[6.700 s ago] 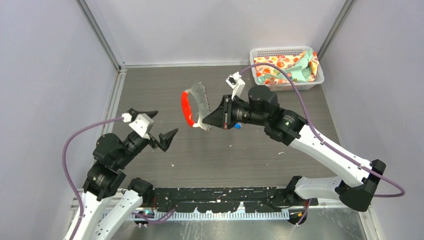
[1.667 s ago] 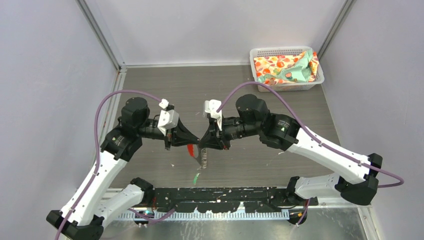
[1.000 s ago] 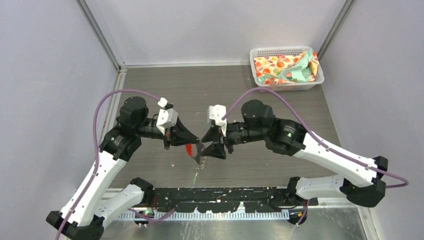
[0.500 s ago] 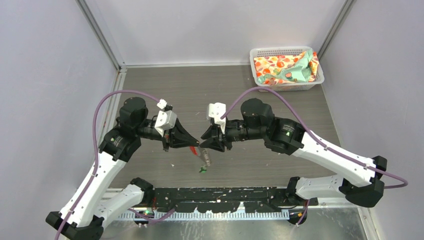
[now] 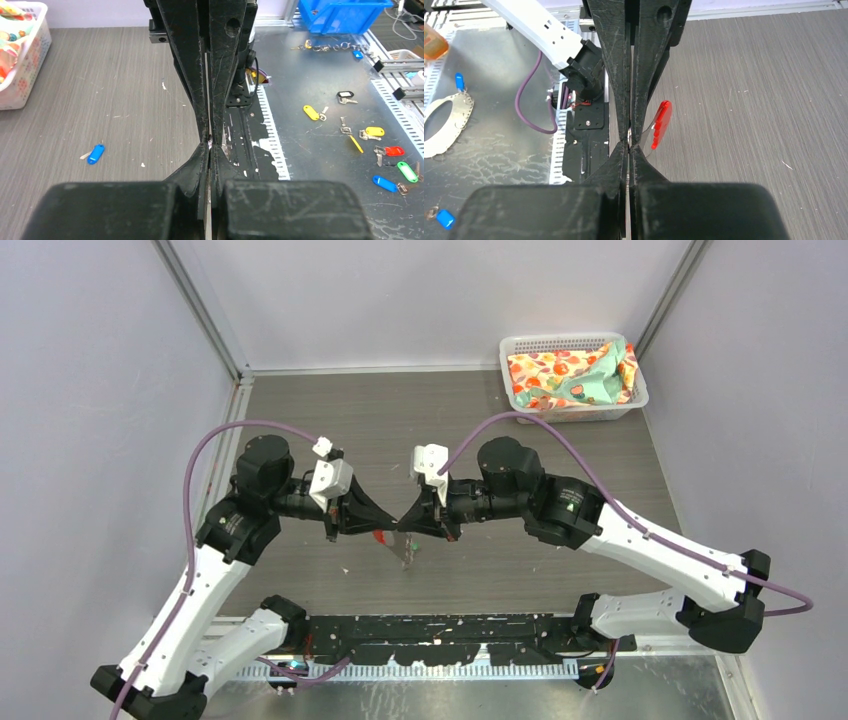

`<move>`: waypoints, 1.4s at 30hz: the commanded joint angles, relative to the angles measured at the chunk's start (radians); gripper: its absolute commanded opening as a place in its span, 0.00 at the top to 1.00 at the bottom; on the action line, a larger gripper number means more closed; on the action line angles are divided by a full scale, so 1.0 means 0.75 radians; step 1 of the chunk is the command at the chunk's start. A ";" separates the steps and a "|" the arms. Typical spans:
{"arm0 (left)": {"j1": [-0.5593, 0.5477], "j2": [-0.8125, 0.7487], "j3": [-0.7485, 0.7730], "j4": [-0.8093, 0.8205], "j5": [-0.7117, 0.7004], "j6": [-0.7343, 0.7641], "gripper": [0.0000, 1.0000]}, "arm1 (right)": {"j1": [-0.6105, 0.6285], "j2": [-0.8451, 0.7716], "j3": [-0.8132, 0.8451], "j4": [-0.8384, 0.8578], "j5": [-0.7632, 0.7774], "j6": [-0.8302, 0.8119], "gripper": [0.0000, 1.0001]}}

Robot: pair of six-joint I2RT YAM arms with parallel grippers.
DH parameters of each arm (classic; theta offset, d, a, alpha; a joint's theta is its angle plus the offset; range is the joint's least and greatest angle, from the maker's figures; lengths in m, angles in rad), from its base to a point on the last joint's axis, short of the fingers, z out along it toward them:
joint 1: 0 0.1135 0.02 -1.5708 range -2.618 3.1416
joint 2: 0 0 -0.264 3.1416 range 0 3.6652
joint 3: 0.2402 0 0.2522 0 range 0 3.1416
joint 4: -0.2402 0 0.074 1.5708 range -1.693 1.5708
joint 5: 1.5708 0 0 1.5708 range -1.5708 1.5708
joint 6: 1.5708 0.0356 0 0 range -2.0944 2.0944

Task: Put the keys on the keyring

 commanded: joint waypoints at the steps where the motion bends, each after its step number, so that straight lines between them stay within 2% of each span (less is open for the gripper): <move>1: -0.006 -0.040 0.024 0.045 -0.034 -0.021 0.99 | -0.002 -0.046 -0.052 0.213 0.098 0.042 0.99; 4: -0.007 -0.060 0.008 0.064 -0.059 -0.040 0.97 | -0.001 -0.085 -0.121 0.303 0.136 0.071 0.99; 5: -0.007 -0.065 0.005 0.075 -0.071 -0.051 0.92 | -0.001 -0.094 -0.137 0.326 0.150 0.081 0.99; 7: -0.006 -0.074 0.003 0.080 -0.108 -0.078 0.68 | 0.001 -0.111 -0.161 0.361 0.182 0.096 0.99; 11: -0.006 -0.096 0.016 0.026 -0.150 -0.084 0.53 | 0.003 -0.127 -0.188 0.377 0.188 0.101 0.99; 17: -0.006 -0.112 0.015 -0.136 -0.239 -0.009 0.53 | 0.005 -0.155 -0.196 0.376 0.162 0.106 0.99; 22: -0.006 -0.112 -0.022 -0.108 -0.352 -0.036 0.58 | 0.005 -0.157 -0.183 0.349 0.108 0.099 0.99; 25: -0.006 -0.084 -0.021 -0.102 -0.384 -0.061 0.58 | 0.005 -0.153 -0.167 0.325 0.064 0.098 0.99; 30: -0.005 -0.051 -0.014 -0.036 -0.249 -0.140 0.55 | 0.005 -0.142 -0.142 0.298 0.021 0.103 0.99; 34: -0.006 -0.041 -0.015 0.016 -0.059 -0.193 0.65 | 0.005 -0.143 -0.141 0.308 0.031 0.103 0.99; 39: -0.006 -0.044 -0.040 0.068 -0.044 -0.238 0.70 | 0.006 -0.123 -0.147 0.339 0.019 0.116 0.99; 42: -0.006 -0.044 -0.050 0.065 -0.033 -0.227 0.80 | 0.005 -0.119 -0.154 0.367 0.021 0.125 0.99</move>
